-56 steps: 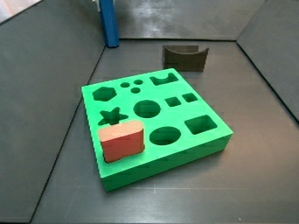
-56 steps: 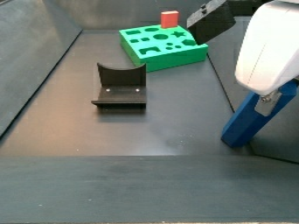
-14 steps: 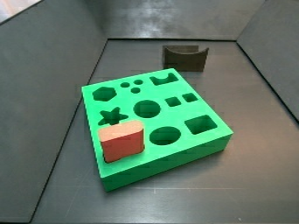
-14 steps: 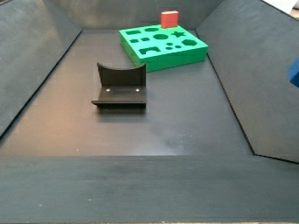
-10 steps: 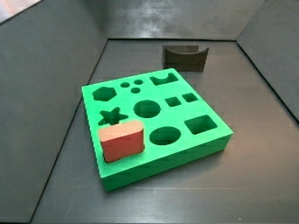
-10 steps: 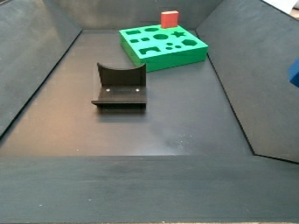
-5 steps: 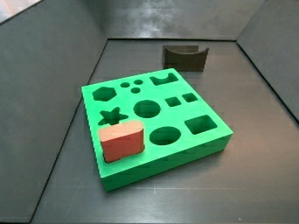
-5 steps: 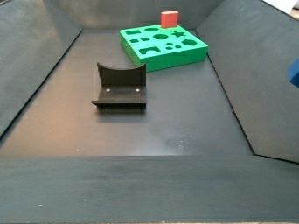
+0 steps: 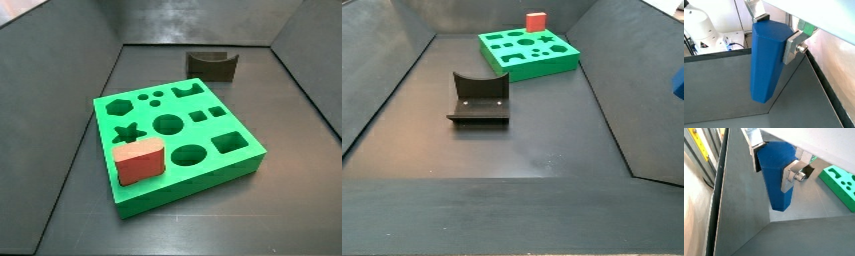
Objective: Pick up the hexagon object. Move up. Move to above the board. Insert the hexagon object.
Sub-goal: Move to above the board.
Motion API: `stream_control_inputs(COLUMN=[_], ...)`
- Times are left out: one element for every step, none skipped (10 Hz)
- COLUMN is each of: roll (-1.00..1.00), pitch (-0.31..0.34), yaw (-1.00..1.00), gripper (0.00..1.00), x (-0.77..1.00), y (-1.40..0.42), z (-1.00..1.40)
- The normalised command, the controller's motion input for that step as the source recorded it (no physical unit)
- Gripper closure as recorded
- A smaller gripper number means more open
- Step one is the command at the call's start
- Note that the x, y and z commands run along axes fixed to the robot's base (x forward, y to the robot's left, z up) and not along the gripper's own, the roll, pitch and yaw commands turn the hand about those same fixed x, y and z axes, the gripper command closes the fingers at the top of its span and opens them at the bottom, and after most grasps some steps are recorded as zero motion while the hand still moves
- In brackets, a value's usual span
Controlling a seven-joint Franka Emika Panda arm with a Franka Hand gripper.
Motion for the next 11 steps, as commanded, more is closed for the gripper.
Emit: stream_control_inputs(roll=[-0.02,0.15,0.15,0.16,0.14,0.14,0.12,0.1,0.08,0.0,-0.01], pitch=[0.062,-0.061,-0.062,-0.086,-0.1,-0.108,-0.109,-0.118,-0.128,-0.085,-0.067], yaw=[-0.03,-1.0,-1.0,-1.0,-1.0,-1.0,-1.0,-1.0,-1.0,-0.64,-0.49], gripper=[1.0,1.0,1.0,1.0,1.0,1.0,1.0,1.0,1.0,1.0,1.0], x=[-0.32,0.3,0.3,0.29,0.29,0.29,0.29,0.29,0.29,0.29,0.29], y=[0.02,-1.0,-1.0,-1.0,-1.0,-1.0,-1.0,-1.0,-1.0,-1.0,-1.0], z=[0.02,0.06,0.06,0.06,0.06,0.06,0.06,0.06,0.05,0.05,0.05])
